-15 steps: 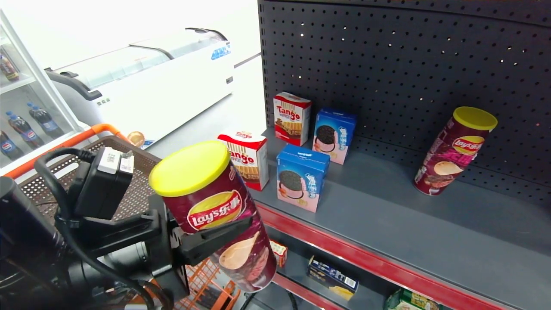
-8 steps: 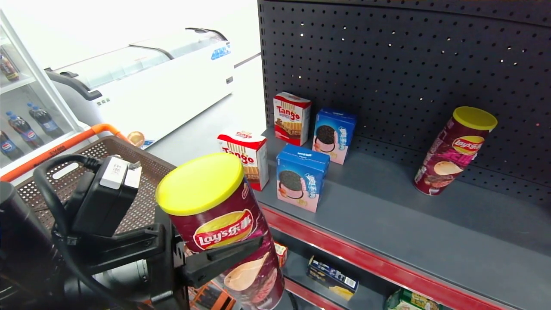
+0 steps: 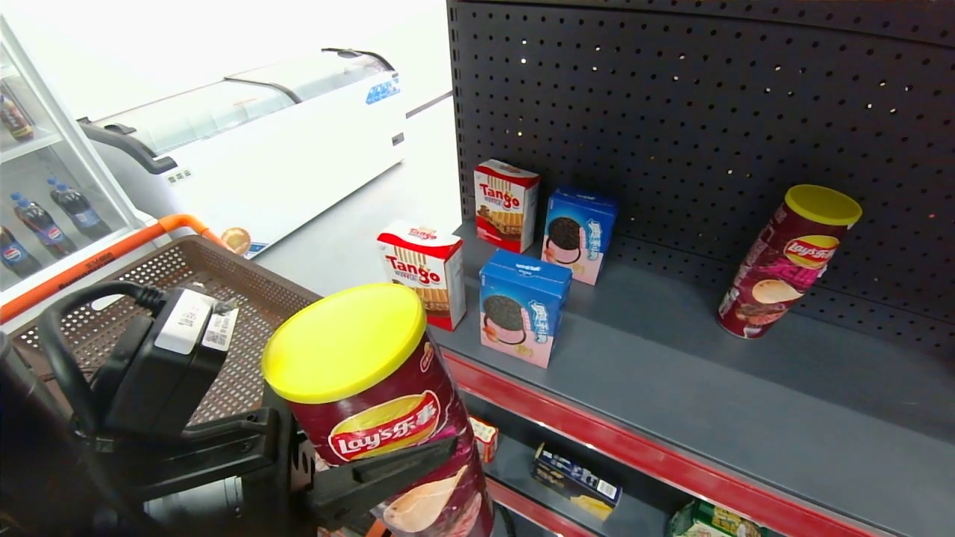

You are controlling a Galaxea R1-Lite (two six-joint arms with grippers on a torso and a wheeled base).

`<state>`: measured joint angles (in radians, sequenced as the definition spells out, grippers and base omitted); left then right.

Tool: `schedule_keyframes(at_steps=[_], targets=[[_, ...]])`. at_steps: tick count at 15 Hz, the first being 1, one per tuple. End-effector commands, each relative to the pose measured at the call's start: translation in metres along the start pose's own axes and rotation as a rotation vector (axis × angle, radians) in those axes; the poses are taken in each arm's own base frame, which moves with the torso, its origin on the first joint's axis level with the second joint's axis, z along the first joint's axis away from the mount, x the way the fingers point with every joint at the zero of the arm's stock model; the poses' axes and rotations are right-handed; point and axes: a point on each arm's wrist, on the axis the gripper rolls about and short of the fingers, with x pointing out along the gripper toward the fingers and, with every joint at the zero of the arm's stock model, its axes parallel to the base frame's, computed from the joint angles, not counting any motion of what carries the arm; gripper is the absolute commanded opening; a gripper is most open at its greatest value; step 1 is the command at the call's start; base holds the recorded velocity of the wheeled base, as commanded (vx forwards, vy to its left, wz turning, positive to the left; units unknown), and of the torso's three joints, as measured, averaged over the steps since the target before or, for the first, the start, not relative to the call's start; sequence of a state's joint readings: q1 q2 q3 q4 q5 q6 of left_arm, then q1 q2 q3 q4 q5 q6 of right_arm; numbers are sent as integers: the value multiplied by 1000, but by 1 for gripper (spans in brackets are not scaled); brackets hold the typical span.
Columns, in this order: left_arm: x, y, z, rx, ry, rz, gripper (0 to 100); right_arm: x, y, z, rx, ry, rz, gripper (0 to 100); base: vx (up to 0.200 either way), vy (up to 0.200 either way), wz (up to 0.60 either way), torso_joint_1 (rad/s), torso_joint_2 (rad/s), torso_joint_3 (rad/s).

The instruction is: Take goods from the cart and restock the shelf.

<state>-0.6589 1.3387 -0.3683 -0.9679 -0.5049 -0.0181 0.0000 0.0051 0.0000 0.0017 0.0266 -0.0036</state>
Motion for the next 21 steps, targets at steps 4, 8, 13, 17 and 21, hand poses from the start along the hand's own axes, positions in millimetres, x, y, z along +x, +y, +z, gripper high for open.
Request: schedule_keyframes(at_steps=[4, 8, 13, 17, 21], targets=[[0, -1, 0, 0, -1, -4, 0, 0, 0, 0, -1, 1, 1, 100, 0, 0, 0, 0, 0, 0], [0, -2, -1, -1, 2, -10, 0, 0, 0, 0, -1, -1, 1, 100, 0, 0, 0, 0, 0, 0], [0, -3, 0, -1, 1, -16, 0, 0, 0, 0, -1, 2, 1, 100, 0, 0, 0, 0, 0, 0], [-2, -4, 0, 2, -3, -16, 0, 0, 0, 0, -2, 2, 1, 100, 0, 0, 0, 0, 0, 0], [-1, -4, 1, 4, -7, -36, 0, 0, 0, 0, -2, 2, 1, 100, 0, 0, 0, 0, 0, 0]])
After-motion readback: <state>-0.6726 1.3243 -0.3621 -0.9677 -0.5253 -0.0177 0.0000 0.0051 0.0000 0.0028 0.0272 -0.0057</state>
